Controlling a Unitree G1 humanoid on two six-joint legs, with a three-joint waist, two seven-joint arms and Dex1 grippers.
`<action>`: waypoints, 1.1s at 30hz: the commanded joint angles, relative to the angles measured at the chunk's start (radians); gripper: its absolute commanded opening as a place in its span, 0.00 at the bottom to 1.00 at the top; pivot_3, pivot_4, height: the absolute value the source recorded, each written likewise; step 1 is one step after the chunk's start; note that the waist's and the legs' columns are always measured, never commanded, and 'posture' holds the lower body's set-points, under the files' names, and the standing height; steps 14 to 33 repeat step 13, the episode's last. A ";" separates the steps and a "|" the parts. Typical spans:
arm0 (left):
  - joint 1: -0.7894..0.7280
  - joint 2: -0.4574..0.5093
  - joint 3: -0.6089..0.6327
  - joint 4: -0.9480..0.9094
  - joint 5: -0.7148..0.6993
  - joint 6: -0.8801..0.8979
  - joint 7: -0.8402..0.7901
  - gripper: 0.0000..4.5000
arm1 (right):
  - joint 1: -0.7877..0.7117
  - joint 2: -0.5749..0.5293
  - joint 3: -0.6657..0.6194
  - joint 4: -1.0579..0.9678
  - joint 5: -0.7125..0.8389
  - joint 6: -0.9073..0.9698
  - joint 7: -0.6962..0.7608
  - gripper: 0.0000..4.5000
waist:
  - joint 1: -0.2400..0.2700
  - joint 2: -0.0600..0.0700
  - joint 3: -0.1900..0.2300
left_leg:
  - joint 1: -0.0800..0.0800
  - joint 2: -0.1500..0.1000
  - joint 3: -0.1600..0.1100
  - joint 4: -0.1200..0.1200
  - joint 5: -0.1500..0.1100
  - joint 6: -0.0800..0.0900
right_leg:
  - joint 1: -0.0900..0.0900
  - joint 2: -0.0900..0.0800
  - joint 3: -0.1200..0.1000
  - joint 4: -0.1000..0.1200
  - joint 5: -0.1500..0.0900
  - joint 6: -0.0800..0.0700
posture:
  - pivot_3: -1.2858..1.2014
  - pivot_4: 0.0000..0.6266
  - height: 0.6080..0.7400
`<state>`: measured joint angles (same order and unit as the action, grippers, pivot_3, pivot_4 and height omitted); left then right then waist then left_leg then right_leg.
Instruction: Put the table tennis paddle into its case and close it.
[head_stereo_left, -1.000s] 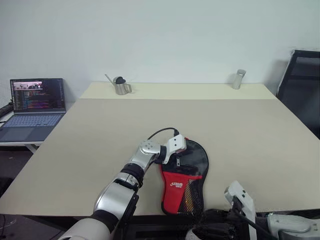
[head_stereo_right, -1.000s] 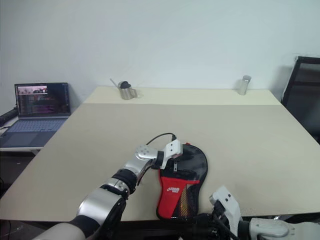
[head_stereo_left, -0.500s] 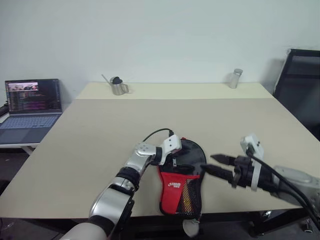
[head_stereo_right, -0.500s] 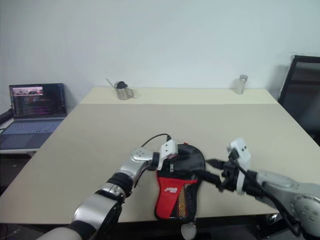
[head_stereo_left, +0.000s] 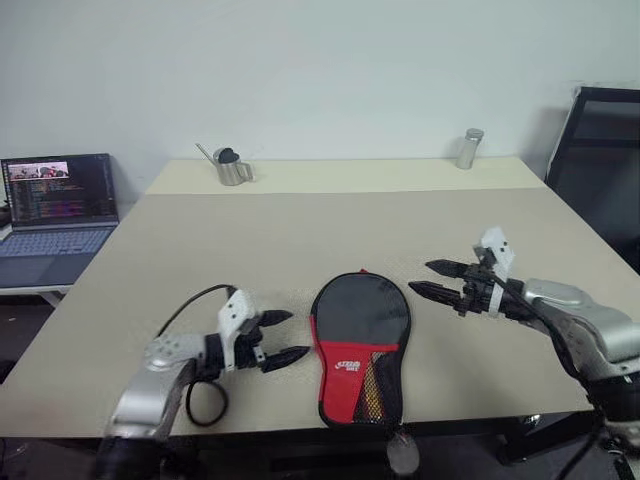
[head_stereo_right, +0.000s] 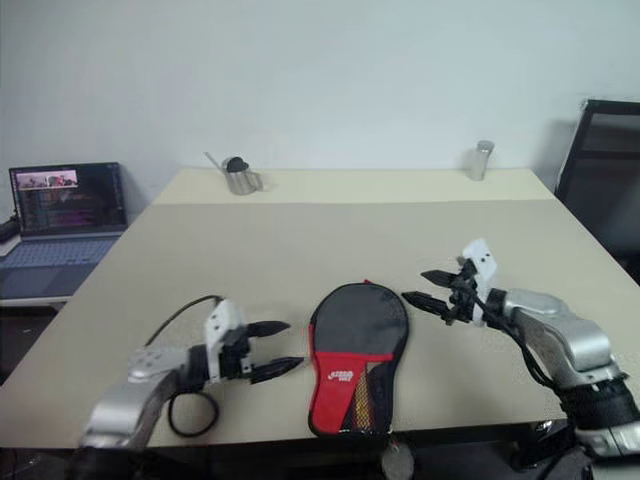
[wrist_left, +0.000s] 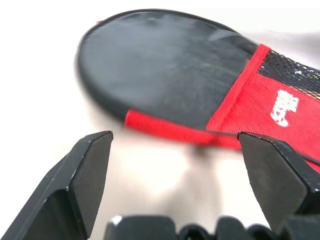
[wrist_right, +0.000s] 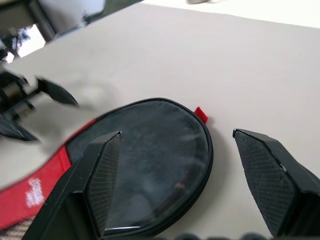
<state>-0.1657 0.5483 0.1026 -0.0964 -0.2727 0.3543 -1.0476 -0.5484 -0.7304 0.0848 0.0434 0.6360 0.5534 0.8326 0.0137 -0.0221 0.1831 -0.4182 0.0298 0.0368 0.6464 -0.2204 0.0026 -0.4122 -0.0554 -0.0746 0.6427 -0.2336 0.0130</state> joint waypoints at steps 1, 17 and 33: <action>0.030 0.013 0.052 -0.121 -0.034 0.033 0.084 0.97 | -0.072 0.010 -0.008 0.122 -0.063 -0.064 0.106 0.86 | 0.004 0.000 0.000 | 0.000 0.000 0.000 0.000 0.000 0.000 | 0.000 0.000 0.000 0.000 0.000 0.000 | 0.52 0.24 1.00; 0.023 0.016 0.022 -0.113 -0.021 -0.009 0.161 0.97 | -0.189 -0.020 -0.056 0.352 -0.239 -0.158 0.179 0.86 | 0.007 0.000 0.001 | -0.001 0.001 0.008 -0.002 0.000 0.000 | -0.006 0.001 0.007 0.003 0.000 0.000 | 0.52 0.24 1.00; 0.023 0.016 0.022 -0.113 -0.021 -0.009 0.161 0.97 | -0.189 -0.020 -0.056 0.352 -0.239 -0.158 0.179 0.86 | 0.007 0.000 0.001 | -0.001 0.001 0.008 -0.002 0.000 0.000 | -0.006 0.001 0.007 0.003 0.000 0.000 | 0.52 0.24 1.00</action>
